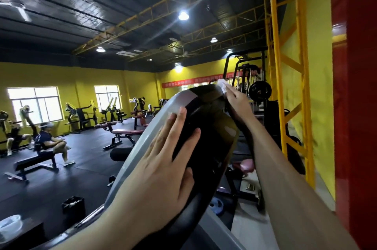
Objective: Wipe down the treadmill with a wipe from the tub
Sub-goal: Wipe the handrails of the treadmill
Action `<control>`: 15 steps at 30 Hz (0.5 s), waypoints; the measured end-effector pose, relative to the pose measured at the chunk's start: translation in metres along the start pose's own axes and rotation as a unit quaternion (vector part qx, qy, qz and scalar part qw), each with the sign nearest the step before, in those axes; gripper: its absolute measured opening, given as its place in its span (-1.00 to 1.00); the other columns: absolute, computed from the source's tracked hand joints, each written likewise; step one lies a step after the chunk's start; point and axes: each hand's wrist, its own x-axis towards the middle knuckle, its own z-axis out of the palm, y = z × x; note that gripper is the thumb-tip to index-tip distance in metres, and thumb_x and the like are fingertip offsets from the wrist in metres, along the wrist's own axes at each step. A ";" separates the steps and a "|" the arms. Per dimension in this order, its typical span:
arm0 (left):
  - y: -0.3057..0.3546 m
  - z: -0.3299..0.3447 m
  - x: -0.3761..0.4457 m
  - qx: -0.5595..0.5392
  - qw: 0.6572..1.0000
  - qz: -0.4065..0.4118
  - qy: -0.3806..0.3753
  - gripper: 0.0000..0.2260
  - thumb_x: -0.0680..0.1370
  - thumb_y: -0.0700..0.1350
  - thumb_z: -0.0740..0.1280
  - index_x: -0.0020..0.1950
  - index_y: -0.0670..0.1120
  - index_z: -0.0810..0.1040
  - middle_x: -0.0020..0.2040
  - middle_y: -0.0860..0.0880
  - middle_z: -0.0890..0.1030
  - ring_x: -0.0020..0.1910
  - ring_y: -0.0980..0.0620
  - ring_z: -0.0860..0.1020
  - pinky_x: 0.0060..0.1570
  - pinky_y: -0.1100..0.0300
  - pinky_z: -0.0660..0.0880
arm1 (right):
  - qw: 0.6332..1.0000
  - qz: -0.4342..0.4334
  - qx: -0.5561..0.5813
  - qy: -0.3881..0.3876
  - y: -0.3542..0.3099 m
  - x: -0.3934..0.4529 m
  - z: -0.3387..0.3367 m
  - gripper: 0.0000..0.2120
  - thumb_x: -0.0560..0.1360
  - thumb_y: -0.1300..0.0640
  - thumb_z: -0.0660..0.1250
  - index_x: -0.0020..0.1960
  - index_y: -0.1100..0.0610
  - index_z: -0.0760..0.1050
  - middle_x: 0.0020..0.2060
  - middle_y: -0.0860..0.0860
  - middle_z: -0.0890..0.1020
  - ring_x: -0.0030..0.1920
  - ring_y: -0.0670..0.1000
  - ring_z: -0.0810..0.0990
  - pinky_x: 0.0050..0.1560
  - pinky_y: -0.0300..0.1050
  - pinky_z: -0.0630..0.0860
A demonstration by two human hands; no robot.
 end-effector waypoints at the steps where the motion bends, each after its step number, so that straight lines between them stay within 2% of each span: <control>1: 0.000 -0.001 0.000 -0.012 1.000 -0.003 -0.005 -0.42 0.63 -0.02 0.19 0.65 -0.01 0.16 0.68 -0.02 -0.21 0.66 -0.03 -0.16 0.51 -0.03 -0.08 | 0.999 -0.039 0.005 0.000 -0.009 -0.024 0.002 -0.63 0.72 0.16 0.12 0.48 0.23 0.41 0.36 0.22 0.54 0.38 0.17 0.50 0.21 -0.27 0.39; 4: 0.001 -0.003 0.001 -0.046 0.999 -0.014 -0.013 -0.36 0.62 -0.10 0.24 0.67 -0.09 0.08 0.68 -0.01 -0.20 0.65 0.02 -0.20 0.58 -0.02 -0.04 | 0.991 -0.131 0.013 -0.009 -0.034 -0.087 0.007 -0.66 0.72 0.11 0.12 0.46 0.04 0.46 0.19 0.09 0.66 0.17 -0.05 0.62 0.14 -0.39 0.46; 5: 0.001 -0.004 0.001 -0.059 0.998 -0.018 -0.009 -0.33 0.62 -0.13 0.25 0.67 -0.13 0.03 0.68 -0.03 -0.17 0.65 0.05 -0.19 0.61 -0.02 -0.03 | 0.989 -0.147 0.014 -0.019 -0.041 -0.104 0.007 -0.66 0.72 0.14 0.12 0.45 -0.02 0.46 0.18 0.09 0.66 0.17 -0.08 0.62 0.20 -0.35 0.47; 7: 0.000 -0.006 0.001 -0.090 0.996 -0.025 0.005 -0.29 0.61 -0.18 0.27 0.67 -0.17 -0.03 0.69 -0.05 -0.10 0.65 0.09 -0.15 0.62 0.07 -0.05 | 0.988 -0.153 0.012 -0.022 -0.048 -0.124 0.003 -0.62 0.71 0.18 0.12 0.48 -0.03 0.42 0.31 0.10 0.60 0.34 -0.03 0.54 0.39 -0.14 0.45; 8: 0.000 -0.007 0.000 -0.102 0.994 -0.029 0.012 -0.29 0.61 -0.20 0.27 0.67 -0.17 -0.03 0.69 -0.05 -0.08 0.65 0.10 -0.13 0.62 0.12 -0.06 | 0.990 -0.143 0.001 -0.016 -0.050 -0.132 0.000 -0.61 0.70 0.20 0.12 0.49 -0.02 0.42 0.31 0.09 0.60 0.33 -0.02 0.55 0.36 -0.12 0.47; 9: -0.001 -0.007 0.000 -0.110 0.993 -0.031 0.016 -0.30 0.61 -0.21 0.26 0.67 -0.17 -0.02 0.69 -0.05 -0.06 0.65 0.11 -0.11 0.62 0.14 -0.06 | 0.992 -0.124 -0.016 -0.006 -0.048 -0.140 -0.003 -0.61 0.70 0.21 0.12 0.48 -0.02 0.43 0.22 0.04 0.63 0.20 -0.10 0.60 0.23 -0.23 0.52; 10: -0.002 -0.008 -0.001 -0.117 0.992 -0.032 0.019 -0.31 0.61 -0.22 0.25 0.67 -0.17 -0.01 0.69 -0.05 -0.04 0.65 0.11 -0.10 0.62 0.14 -0.05 | 0.997 -0.082 -0.007 0.004 -0.045 -0.147 -0.002 -0.61 0.70 0.22 0.12 0.46 0.00 0.45 0.10 0.00 0.65 0.03 -0.20 0.59 0.03 -0.36 0.51; 11: -0.003 -0.008 -0.002 -0.128 0.991 -0.031 0.021 -0.32 0.61 -0.24 0.25 0.67 -0.16 0.01 0.68 -0.04 -0.02 0.65 0.11 -0.08 0.62 0.12 -0.03 | 0.999 -0.041 0.014 -0.013 -0.042 -0.156 0.001 -0.63 0.69 0.23 0.13 0.44 0.05 0.48 0.03 -0.03 0.66 -0.05 -0.23 0.54 -0.09 -0.42 0.46; 12: -0.005 -0.009 -0.003 -0.143 0.989 -0.031 0.022 -0.33 0.61 -0.25 0.24 0.67 -0.14 0.03 0.68 -0.03 0.00 0.65 0.12 -0.06 0.62 0.11 -0.01 | 1.000 -0.007 0.013 -0.024 -0.036 -0.166 0.008 -0.64 0.68 0.23 0.14 0.43 0.08 0.49 0.07 -0.04 0.64 0.00 -0.20 0.53 -0.05 -0.40 0.45; 13: -0.007 -0.011 -0.006 -0.159 0.987 -0.034 0.021 -0.34 0.61 -0.25 0.24 0.67 -0.13 0.04 0.68 -0.01 0.03 0.64 0.14 -0.05 0.62 0.10 0.01 | 0.999 0.007 0.005 -0.050 -0.037 -0.181 0.015 -0.64 0.68 0.21 0.14 0.43 0.08 0.49 0.14 -0.08 0.59 0.12 -0.15 0.50 0.10 -0.33 0.43; 15: -0.010 -0.015 -0.018 -0.174 0.984 -0.038 0.012 -0.37 0.63 -0.24 0.22 0.67 -0.09 0.06 0.68 0.02 0.06 0.63 0.18 -0.03 0.61 0.10 0.04 | 0.999 -0.018 -0.015 -0.049 -0.035 -0.203 0.026 -0.69 0.66 0.05 0.23 0.37 -0.03 0.54 0.19 -0.14 0.55 0.25 -0.12 0.47 0.34 -0.19 0.37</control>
